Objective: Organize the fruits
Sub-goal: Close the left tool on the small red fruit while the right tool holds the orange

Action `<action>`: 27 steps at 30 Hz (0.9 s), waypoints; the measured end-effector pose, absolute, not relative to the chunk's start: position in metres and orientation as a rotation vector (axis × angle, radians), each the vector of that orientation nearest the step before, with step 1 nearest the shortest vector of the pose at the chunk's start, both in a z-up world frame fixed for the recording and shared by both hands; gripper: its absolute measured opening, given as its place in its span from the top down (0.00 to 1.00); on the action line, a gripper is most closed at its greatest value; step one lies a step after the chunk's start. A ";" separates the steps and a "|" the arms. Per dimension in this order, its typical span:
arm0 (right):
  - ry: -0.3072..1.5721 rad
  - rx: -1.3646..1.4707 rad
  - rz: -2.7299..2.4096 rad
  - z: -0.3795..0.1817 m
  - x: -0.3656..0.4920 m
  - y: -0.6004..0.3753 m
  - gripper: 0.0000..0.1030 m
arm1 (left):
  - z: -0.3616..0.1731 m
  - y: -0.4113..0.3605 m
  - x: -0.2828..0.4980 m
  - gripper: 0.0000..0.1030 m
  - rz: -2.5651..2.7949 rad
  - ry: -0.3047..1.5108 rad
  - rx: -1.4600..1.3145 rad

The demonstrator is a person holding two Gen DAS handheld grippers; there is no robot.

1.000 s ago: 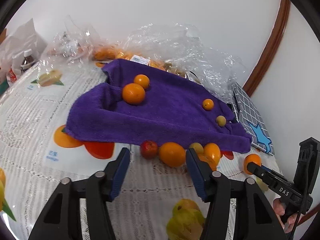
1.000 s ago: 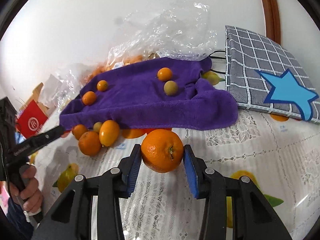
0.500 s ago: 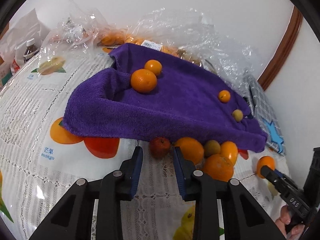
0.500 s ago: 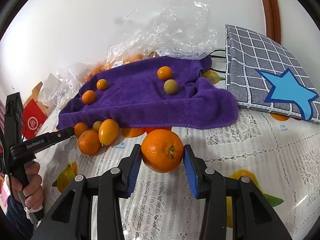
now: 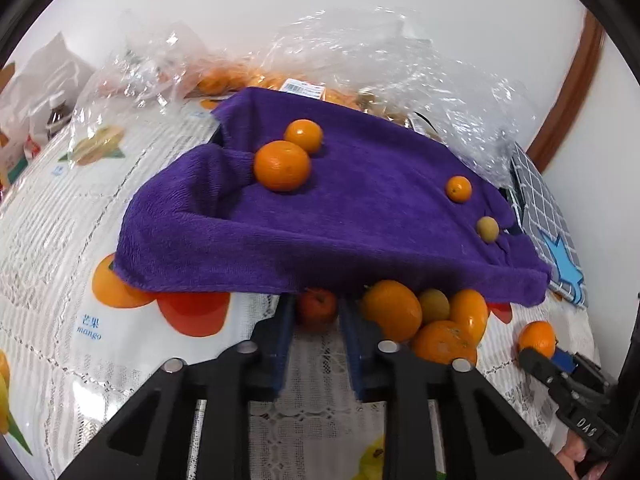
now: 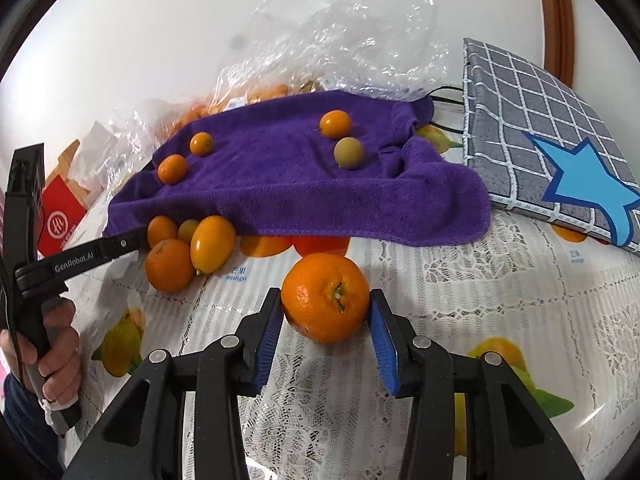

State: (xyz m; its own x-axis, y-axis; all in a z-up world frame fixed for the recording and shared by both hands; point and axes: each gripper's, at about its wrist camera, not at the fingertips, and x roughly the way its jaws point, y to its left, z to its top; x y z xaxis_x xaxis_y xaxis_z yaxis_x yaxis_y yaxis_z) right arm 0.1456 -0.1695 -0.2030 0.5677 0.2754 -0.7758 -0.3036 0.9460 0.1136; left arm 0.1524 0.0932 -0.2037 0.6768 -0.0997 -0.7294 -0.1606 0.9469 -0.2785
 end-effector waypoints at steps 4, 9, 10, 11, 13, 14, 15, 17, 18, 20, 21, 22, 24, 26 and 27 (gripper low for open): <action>0.913 -0.060 0.346 -0.205 0.146 -0.165 0.53 | -0.204 0.095 0.148 0.78 0.040 0.825 -0.348; 0.917 -0.096 0.361 -0.206 0.145 -0.158 0.43 | -0.204 0.099 0.142 0.78 0.050 0.816 -0.373; 0.919 -0.110 0.363 -0.206 0.146 -0.155 0.39 | -0.204 0.100 0.141 0.78 0.054 0.812 -0.381; 0.920 -0.124 0.364 -0.207 0.146 -0.153 0.38 | -0.204 0.101 0.140 0.78 0.055 0.812 -0.385; 0.921 -0.166 0.350 -0.208 0.146 -0.146 0.37 | -0.204 0.101 0.140 0.78 0.052 0.810 -0.390; 0.921 -0.183 0.342 -0.209 0.146 -0.144 0.37 | -0.204 0.101 0.140 0.78 0.052 0.810 -0.390; 0.921 -0.200 0.334 -0.209 0.145 -0.141 0.37 | -0.204 0.101 0.141 0.78 0.054 0.811 -0.389; 0.919 -0.214 0.321 -0.210 0.145 -0.140 0.40 | -0.204 0.100 0.141 0.78 0.057 0.814 -0.381; 0.917 -0.216 0.308 -0.209 0.146 -0.140 0.44 | -0.203 0.099 0.141 0.78 0.053 0.815 -0.376; 0.914 -0.214 0.291 -0.209 0.147 -0.141 0.48 | -0.203 0.096 0.141 0.78 0.035 0.816 -0.366; 0.911 -0.212 0.282 -0.209 0.147 -0.143 0.52 | -0.202 0.095 0.141 0.78 0.029 0.813 -0.365; 0.910 -0.202 0.279 -0.208 0.147 -0.145 0.56 | -0.202 0.095 0.140 0.78 0.023 0.807 -0.366; 0.907 -0.171 0.287 -0.207 0.147 -0.150 0.59 | -0.200 0.094 0.140 0.78 0.011 0.795 -0.366; 0.905 -0.134 0.289 -0.205 0.149 -0.156 0.60 | -0.198 0.092 0.138 0.78 -0.007 0.779 -0.358; 0.898 -0.112 0.287 -0.204 0.148 -0.159 0.60 | -0.197 0.091 0.137 0.78 -0.013 0.772 -0.356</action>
State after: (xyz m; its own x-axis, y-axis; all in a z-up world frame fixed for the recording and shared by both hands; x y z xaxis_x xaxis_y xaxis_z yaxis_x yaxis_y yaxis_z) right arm 0.1484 -0.1594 -0.2042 0.5878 0.1986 -0.7843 -0.2922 0.9561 0.0231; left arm 0.1371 0.0913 -0.1972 0.7195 -0.1407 -0.6801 -0.1181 0.9402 -0.3195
